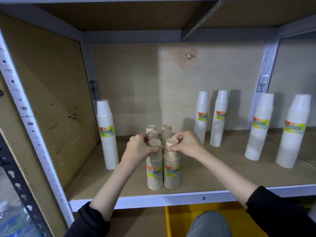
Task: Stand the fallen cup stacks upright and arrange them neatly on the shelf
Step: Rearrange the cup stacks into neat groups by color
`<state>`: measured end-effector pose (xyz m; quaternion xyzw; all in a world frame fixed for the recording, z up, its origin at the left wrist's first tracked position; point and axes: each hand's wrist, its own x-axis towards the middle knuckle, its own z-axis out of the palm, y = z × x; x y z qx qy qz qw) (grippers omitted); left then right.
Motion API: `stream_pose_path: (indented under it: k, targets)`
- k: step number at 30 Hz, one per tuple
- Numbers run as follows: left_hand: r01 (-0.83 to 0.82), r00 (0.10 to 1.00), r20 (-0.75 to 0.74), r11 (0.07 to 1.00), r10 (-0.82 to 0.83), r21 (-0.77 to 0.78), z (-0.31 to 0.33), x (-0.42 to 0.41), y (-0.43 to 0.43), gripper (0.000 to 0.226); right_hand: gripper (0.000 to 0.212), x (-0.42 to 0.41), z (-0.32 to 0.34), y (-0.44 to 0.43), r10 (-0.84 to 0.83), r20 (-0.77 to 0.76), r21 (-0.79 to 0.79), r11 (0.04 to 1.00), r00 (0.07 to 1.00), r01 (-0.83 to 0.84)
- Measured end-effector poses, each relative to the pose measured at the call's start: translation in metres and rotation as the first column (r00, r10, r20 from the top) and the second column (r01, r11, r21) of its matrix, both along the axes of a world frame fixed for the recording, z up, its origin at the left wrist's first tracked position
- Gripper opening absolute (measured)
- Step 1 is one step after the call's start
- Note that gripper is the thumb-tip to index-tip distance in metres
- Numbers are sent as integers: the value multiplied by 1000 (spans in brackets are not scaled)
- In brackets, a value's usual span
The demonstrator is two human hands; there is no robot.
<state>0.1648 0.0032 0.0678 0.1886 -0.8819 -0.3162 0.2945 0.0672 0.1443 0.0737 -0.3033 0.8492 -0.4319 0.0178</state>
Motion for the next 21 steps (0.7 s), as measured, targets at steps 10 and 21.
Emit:
stream_pose_path:
  k: [10, 21]
  targets:
    - [118, 992, 29, 991, -120, 63, -8, 1, -16, 54, 46, 0, -40, 6, 21, 48, -10, 1000, 999, -20]
    - [175, 957, 230, 984, -178, 32, -33, 6, -22, 59, 53, 5, -69, 10, 14, 46, 4, 1000, 999, -14]
